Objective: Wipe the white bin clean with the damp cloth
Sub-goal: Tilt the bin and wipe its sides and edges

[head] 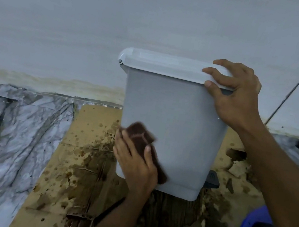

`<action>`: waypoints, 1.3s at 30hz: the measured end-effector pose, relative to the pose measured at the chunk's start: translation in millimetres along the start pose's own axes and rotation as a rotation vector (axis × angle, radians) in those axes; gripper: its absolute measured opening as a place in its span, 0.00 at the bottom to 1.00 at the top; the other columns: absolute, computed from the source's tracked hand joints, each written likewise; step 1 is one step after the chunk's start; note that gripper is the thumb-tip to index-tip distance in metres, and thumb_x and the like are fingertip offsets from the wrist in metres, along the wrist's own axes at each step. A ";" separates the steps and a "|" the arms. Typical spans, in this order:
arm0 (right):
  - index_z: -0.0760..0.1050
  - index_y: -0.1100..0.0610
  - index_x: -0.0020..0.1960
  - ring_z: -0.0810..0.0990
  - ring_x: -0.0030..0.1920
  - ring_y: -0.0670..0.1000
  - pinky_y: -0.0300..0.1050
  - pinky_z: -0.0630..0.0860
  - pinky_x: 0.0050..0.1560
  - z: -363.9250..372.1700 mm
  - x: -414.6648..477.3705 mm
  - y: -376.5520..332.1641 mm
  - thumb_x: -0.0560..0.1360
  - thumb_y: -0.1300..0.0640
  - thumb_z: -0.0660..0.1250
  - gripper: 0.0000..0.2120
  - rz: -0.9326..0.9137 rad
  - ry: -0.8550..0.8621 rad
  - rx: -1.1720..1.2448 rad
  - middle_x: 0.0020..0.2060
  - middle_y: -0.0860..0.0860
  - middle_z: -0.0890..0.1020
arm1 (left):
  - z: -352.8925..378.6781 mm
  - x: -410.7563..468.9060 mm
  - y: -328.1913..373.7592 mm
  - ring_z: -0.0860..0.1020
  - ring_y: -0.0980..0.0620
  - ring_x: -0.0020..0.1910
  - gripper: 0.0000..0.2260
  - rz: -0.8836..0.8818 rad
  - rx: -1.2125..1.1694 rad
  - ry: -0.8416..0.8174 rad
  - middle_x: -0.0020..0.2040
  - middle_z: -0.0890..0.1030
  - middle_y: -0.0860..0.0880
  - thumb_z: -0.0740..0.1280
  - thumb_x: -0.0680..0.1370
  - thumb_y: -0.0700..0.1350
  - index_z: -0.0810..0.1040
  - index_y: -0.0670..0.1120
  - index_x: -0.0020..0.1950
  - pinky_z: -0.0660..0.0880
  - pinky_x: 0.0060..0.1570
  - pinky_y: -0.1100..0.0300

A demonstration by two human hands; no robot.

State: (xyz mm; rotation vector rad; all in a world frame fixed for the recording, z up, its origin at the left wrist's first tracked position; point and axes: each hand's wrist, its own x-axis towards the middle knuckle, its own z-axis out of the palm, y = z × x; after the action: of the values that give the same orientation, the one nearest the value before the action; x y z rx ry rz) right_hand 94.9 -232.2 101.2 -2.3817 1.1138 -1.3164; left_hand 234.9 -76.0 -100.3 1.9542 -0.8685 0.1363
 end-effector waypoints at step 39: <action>0.79 0.36 0.58 0.65 0.69 0.46 0.45 0.50 0.70 -15.7 -16.2 -15.6 0.76 0.43 0.63 0.13 0.025 -0.093 -0.025 0.67 0.37 0.74 | -31.9 106.7 65.2 0.49 0.46 0.82 0.24 0.566 -0.101 -0.075 0.82 0.54 0.42 0.53 0.86 0.47 0.57 0.40 0.81 0.47 0.80 0.49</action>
State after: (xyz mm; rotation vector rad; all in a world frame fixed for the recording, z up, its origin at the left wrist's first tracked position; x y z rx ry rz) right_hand 85.3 -207.3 107.7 -2.4120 1.1363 -1.1780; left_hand 281.3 -124.1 10.0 1.5839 -1.4329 0.3427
